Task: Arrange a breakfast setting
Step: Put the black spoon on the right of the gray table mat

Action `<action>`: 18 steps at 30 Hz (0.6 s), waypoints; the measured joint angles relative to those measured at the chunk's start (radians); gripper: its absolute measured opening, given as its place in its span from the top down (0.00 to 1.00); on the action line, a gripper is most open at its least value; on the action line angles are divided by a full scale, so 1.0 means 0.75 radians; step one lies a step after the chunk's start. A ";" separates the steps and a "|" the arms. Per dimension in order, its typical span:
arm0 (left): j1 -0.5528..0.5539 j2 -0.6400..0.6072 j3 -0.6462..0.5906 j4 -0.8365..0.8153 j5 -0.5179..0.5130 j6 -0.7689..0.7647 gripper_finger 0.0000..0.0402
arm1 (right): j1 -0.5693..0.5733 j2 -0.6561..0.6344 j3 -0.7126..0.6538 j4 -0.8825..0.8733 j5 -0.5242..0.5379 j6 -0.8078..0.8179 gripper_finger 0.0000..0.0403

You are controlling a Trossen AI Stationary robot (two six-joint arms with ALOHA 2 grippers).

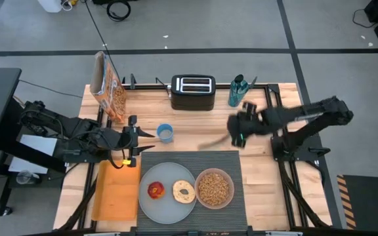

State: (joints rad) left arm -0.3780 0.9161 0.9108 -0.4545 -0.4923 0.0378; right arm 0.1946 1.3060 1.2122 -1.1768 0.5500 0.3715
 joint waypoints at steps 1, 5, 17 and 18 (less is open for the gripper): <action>0.001 0.000 0.000 -0.008 0.000 0.000 0.59 | -0.079 0.000 0.029 0.003 -0.012 -0.082 0.54; 0.002 0.000 0.000 -0.072 -0.001 -0.001 0.59 | -0.366 0.006 0.149 0.012 -0.036 -0.376 0.56; 0.004 0.000 0.000 -0.140 -0.002 0.012 0.59 | -0.990 0.115 0.373 0.148 -0.357 -0.955 0.56; 0.007 0.000 0.000 -0.140 -0.002 0.022 0.59 | -1.020 0.137 0.378 0.150 -0.372 -0.983 0.56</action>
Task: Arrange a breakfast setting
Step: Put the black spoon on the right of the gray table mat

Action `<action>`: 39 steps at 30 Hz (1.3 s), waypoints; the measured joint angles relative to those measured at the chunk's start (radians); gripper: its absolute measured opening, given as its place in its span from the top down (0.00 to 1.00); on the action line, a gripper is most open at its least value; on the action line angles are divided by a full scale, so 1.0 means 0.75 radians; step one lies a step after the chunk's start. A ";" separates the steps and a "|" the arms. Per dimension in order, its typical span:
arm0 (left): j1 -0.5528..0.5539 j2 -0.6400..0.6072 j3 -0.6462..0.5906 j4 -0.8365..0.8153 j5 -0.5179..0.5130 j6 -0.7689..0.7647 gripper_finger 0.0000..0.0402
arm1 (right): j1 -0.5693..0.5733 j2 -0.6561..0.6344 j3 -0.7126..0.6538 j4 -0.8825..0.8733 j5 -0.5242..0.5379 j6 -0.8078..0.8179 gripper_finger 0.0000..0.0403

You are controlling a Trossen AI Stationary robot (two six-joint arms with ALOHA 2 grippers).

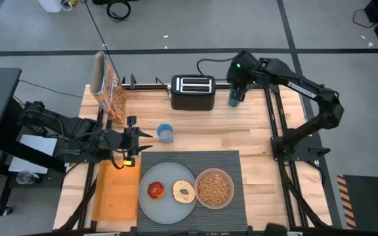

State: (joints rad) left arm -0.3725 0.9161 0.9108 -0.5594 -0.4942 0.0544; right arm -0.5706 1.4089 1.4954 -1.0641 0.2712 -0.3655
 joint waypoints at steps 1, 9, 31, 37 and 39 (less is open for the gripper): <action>0.005 0.000 0.000 0.000 0.000 0.009 0.59 | -0.027 0.028 0.008 -0.001 -0.003 -0.028 0.56; 0.074 0.000 -0.002 -0.043 0.001 0.013 0.59 | -0.162 0.223 0.098 -0.001 -0.005 -0.256 0.56; 0.120 0.000 -0.003 -0.166 0.002 -0.023 0.59 | -0.408 0.378 0.301 -0.212 -0.225 -0.318 0.57; 0.120 0.000 -0.003 -0.173 0.002 -0.023 0.59 | -0.431 0.388 0.273 -0.187 -0.228 -0.343 0.57; 0.120 0.000 -0.003 -0.182 0.003 -0.023 0.59 | -0.436 0.388 0.257 -0.190 -0.229 -0.359 0.57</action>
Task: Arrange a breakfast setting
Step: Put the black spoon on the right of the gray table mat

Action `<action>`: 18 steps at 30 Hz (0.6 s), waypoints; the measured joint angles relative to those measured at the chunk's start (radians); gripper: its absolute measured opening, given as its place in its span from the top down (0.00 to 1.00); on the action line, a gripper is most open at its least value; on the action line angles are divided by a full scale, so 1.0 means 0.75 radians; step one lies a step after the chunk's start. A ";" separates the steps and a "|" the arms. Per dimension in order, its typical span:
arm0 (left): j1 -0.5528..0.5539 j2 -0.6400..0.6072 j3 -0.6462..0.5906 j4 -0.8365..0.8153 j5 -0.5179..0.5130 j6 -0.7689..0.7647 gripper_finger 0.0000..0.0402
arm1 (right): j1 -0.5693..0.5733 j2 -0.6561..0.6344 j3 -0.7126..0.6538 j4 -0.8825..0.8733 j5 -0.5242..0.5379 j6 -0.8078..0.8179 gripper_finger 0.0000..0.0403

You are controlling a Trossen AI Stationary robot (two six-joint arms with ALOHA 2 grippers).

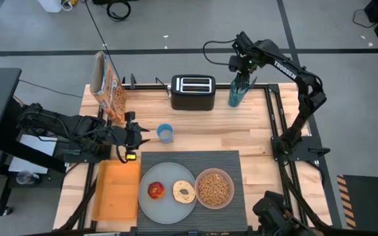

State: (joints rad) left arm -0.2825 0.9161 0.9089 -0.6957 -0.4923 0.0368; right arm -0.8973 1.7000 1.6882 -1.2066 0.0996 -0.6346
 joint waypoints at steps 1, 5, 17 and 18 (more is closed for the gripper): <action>0.000 0.000 0.000 -0.001 0.000 0.000 0.59 | -0.002 0.000 -0.006 0.002 -0.001 -0.006 0.57; 0.000 0.000 0.000 -0.001 0.000 0.001 0.59 | -0.003 0.000 -0.050 0.035 -0.025 -0.028 0.59; 0.000 0.000 0.000 0.000 -0.001 0.000 0.59 | -0.003 0.000 -0.098 0.084 -0.020 -0.036 0.73; 0.000 0.000 0.000 0.000 -0.001 0.000 0.59 | -0.003 0.000 -0.098 0.081 -0.019 -0.035 0.75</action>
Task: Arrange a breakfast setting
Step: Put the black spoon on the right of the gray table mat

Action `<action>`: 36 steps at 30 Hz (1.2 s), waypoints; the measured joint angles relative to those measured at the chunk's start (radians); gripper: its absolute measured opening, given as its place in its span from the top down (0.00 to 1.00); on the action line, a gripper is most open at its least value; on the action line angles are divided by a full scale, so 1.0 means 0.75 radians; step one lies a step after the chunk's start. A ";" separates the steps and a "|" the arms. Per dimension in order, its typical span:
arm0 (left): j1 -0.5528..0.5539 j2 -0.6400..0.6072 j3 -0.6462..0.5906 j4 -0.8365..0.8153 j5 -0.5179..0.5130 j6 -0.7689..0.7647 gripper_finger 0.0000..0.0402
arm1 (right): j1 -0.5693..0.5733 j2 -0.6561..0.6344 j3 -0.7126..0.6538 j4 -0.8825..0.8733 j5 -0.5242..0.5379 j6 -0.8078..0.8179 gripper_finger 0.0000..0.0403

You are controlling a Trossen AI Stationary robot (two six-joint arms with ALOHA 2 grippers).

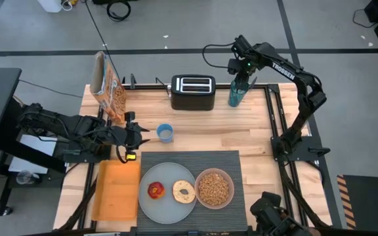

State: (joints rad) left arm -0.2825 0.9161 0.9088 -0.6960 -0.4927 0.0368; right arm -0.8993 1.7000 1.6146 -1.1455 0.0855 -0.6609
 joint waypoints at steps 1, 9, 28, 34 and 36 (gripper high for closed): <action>0.000 0.000 0.000 0.000 0.000 0.001 0.59 | 0.000 0.000 -0.001 0.000 0.003 0.003 0.76; 0.000 0.000 0.000 0.000 0.000 0.000 0.59 | 0.023 0.000 -0.001 -0.048 0.072 0.016 0.82; 0.000 0.000 0.000 -0.001 0.000 0.001 0.59 | 0.081 -0.002 -0.001 -0.046 0.245 0.096 0.92; 0.000 0.000 0.000 -0.011 0.000 0.002 0.59 | 0.084 -0.006 -0.001 -0.050 0.242 0.118 0.95; 0.000 0.000 0.000 -0.013 0.000 0.002 0.59 | 0.087 -0.012 -0.001 -0.054 0.242 0.124 0.94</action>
State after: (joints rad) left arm -0.2825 0.9161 0.9089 -0.7056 -0.4927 0.0380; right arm -0.8339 1.6913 1.6142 -1.1860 0.2668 -0.5678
